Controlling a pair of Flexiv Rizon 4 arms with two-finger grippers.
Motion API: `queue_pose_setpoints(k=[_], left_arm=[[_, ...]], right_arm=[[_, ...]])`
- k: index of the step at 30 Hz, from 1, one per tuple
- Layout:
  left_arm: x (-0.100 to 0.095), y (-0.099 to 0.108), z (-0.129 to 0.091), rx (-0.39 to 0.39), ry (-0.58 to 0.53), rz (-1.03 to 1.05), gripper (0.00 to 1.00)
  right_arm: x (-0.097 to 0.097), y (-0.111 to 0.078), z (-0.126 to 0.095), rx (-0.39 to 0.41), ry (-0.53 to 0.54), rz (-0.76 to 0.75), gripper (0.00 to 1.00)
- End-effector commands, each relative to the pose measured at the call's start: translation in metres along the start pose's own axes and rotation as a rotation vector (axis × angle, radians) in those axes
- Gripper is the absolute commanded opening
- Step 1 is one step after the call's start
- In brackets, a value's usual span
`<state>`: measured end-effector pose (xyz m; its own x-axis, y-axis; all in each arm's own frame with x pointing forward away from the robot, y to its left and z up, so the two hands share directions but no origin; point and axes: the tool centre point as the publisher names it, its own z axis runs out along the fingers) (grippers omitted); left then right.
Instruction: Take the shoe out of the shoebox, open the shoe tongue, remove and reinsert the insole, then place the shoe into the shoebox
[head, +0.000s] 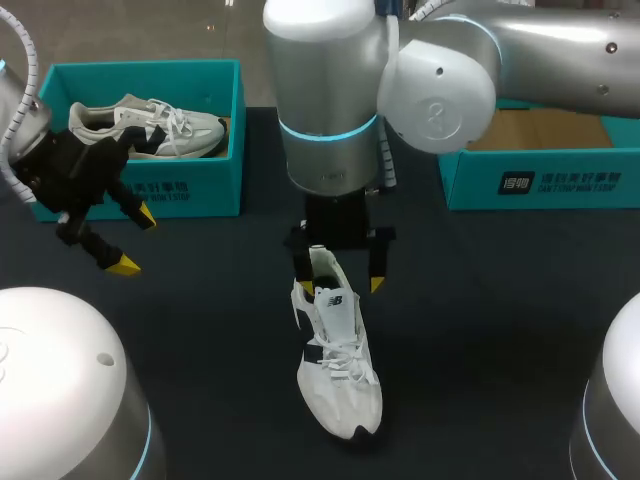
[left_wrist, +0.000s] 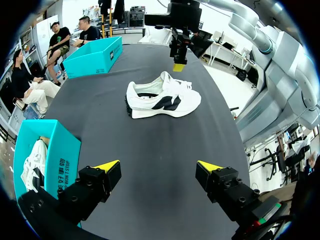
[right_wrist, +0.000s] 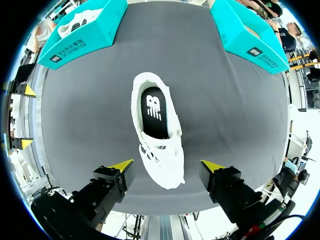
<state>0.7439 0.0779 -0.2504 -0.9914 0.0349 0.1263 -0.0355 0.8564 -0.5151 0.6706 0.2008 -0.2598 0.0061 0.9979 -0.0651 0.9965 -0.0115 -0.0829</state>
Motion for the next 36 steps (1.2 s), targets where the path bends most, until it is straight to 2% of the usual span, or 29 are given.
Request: queue_pose_setpoints(k=[1,9,18,25,36], left_arm=[[0.000,0.000,0.000,-0.002,0.001,0.000,1.00],[0.000,0.000,0.000,-0.002,0.001,0.000,1.00],[0.000,0.000,0.000,-0.002,0.001,0.000,1.00],[0.000,0.000,0.000,-0.002,0.001,0.000,1.00],[0.000,0.000,0.000,-0.002,0.001,0.000,1.00]], right_arm=[[0.001,-0.011,0.008,0.003,0.021,0.004,0.00],[0.004,-0.026,0.017,0.024,0.047,0.023,0.00],[0.006,-0.030,0.027,0.041,0.056,0.030,0.00],[0.009,-0.020,0.043,0.050,0.059,0.029,0.00],[0.018,0.008,0.072,0.056,0.087,0.008,0.00]])
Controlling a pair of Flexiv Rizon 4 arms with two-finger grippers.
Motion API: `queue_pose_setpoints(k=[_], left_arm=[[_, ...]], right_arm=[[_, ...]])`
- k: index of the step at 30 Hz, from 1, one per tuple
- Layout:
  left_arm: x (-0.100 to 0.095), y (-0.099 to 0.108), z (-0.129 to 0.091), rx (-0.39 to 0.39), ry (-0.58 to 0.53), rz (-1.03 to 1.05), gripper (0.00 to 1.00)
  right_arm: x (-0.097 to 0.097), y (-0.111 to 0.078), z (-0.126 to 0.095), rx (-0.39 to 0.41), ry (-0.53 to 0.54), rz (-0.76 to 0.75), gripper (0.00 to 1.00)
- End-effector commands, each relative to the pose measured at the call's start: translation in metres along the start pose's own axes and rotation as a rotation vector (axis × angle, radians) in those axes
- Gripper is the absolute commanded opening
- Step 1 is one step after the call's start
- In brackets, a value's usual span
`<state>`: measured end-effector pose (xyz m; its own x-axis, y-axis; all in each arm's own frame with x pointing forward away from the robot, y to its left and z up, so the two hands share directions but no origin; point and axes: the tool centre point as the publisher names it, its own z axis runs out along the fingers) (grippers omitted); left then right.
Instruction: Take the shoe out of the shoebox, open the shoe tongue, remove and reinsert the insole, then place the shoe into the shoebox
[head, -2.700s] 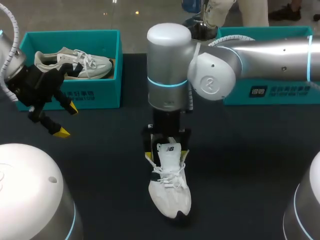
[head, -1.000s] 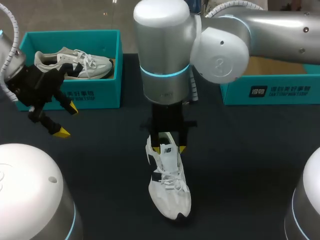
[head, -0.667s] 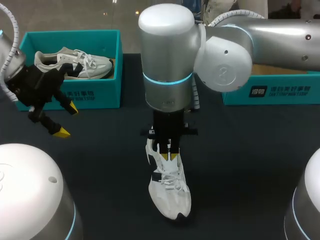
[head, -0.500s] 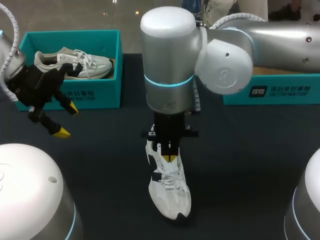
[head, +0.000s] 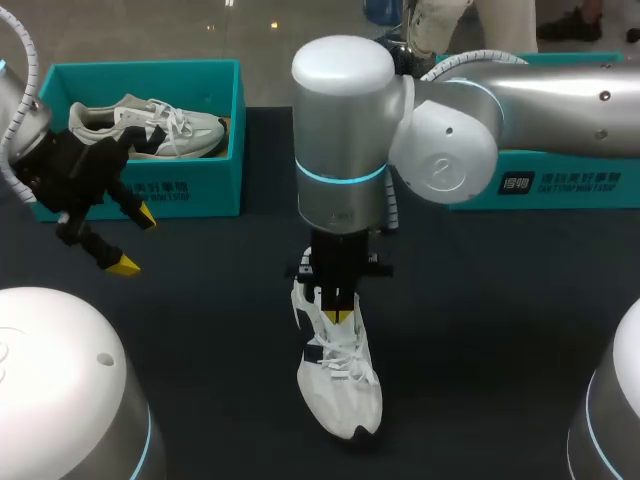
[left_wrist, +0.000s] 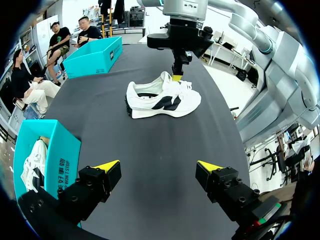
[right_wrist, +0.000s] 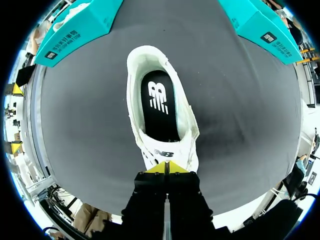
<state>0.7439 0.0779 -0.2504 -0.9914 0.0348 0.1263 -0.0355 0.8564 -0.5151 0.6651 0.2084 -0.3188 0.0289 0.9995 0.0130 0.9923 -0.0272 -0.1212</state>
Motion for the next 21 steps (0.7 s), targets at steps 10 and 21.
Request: queue_pose_setpoints(k=[10,21], left_arm=[[0.000,0.000,0.000,-0.002,0.001,0.000,1.00],[0.000,0.000,0.000,-0.002,0.001,0.000,1.00]], right_arm=[[0.008,0.012,0.016,0.015,0.019,-0.014,0.00],[0.017,0.010,-0.025,-0.098,-0.056,-0.515,0.00]])
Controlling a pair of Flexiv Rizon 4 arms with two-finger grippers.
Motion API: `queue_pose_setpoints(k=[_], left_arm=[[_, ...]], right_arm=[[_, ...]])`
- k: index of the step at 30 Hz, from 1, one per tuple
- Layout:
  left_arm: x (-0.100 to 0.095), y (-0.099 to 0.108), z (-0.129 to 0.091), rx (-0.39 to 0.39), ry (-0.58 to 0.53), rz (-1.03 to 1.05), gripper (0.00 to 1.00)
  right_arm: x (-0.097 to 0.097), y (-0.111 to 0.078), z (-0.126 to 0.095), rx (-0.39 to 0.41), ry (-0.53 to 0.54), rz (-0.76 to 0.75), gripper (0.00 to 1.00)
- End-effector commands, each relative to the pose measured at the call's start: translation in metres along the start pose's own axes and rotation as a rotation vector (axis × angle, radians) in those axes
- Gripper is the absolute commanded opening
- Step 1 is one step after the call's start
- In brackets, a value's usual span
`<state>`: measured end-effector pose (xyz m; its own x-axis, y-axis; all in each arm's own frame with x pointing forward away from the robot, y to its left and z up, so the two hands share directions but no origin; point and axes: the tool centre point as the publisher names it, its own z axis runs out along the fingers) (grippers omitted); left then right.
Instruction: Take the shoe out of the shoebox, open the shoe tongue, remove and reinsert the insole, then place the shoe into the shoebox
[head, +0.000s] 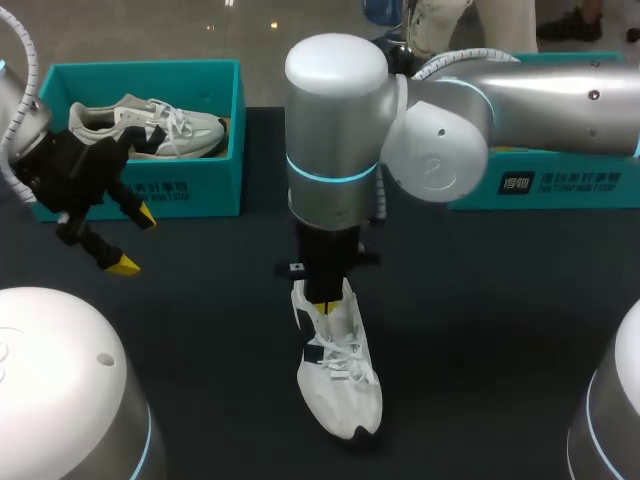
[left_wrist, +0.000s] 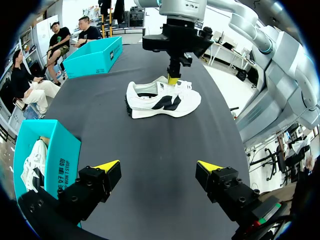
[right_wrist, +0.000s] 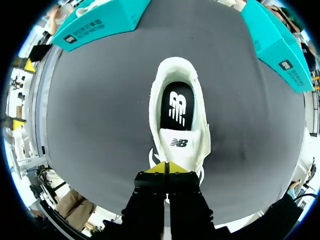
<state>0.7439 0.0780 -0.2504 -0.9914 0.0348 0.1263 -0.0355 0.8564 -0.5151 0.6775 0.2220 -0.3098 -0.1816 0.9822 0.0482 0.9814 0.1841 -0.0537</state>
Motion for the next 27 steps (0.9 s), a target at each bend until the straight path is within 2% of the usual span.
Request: queue_pose_setpoints(k=[1,3,5,6,7,27], left_arm=[[0.0001,0.0000,-0.0002,-0.002,0.001,0.000,1.00],[0.0001,0.0000,-0.0002,-0.002,0.001,0.000,1.00],[0.0001,0.0000,-0.0002,-0.002,0.001,0.000,1.00],[0.0001,0.0000,-0.0002,-0.002,0.001,0.000,1.00],[0.0001,0.0000,-0.0002,-0.002,0.001,0.000,1.00],[0.0001,0.0000,-0.0002,-0.002,0.001,0.000,1.00]], right_arm=[[0.0053,0.0012,-0.0167,-0.042,-0.064,-0.354,0.00],[0.0068,0.0035,-0.0208,-0.069,-0.040,-0.449,0.00],[0.0081,0.0070,-0.0221,-0.030,-0.045,-0.486,0.00],[0.0081,0.0070,-0.0221,-0.030,-0.045,-0.486,0.46],[0.0081,0.0070,-0.0221,-0.030,-0.045,-0.486,1.00],[0.0081,0.0070,-0.0221,-0.030,-0.045,-0.486,1.00]])
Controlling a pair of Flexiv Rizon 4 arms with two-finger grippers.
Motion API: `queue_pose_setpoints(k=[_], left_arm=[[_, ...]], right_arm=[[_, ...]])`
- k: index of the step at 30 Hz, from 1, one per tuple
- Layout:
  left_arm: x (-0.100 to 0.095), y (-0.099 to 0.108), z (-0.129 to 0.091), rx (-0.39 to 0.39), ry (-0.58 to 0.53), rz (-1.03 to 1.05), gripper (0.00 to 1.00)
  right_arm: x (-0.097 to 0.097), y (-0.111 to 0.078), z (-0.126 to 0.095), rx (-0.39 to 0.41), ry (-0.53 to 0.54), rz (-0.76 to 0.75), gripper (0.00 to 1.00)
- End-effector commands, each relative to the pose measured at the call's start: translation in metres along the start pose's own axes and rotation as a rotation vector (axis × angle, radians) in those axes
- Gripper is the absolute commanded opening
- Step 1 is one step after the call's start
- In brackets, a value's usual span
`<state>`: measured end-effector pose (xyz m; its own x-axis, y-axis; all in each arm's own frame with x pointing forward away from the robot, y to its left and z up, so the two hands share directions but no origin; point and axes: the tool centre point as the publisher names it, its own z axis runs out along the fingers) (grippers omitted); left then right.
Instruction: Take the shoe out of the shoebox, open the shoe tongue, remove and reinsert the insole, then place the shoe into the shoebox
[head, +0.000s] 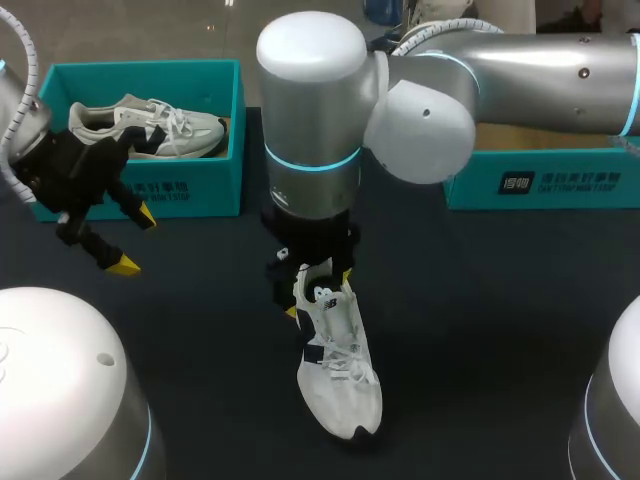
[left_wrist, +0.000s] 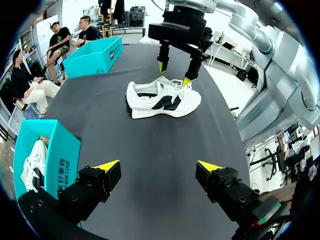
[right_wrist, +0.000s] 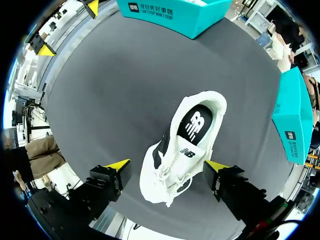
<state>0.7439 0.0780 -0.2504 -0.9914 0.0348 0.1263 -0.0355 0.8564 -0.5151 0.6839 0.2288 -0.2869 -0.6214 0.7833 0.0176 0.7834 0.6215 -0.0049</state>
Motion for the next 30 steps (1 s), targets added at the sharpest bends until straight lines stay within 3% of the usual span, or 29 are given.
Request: queue_pose_setpoints(k=[1,4,9,16,19,30], left_arm=[[0.000,0.000,0.000,-0.002,0.001,0.000,1.00],[0.000,0.000,0.000,-0.002,0.001,0.000,1.00],[0.000,0.000,0.000,-0.002,0.001,0.000,1.00],[0.000,0.000,0.000,-0.002,0.001,0.000,1.00],[0.000,0.000,0.000,-0.002,0.001,0.000,1.00],[0.000,0.000,0.000,-0.002,0.001,0.000,1.00]], right_arm=[[0.001,0.001,0.001,0.002,-0.001,0.000,1.00],[-0.003,0.003,0.004,-0.008,-0.003,-0.244,1.00],[-0.002,-0.001,0.003,-0.123,0.012,-0.666,1.00],[-0.010,-0.005,0.001,-0.129,0.016,-1.011,1.00],[-0.019,-0.004,-0.003,-0.052,-0.041,-1.062,1.00],[-0.019,-0.004,-0.003,-0.052,-0.041,-1.062,1.00]])
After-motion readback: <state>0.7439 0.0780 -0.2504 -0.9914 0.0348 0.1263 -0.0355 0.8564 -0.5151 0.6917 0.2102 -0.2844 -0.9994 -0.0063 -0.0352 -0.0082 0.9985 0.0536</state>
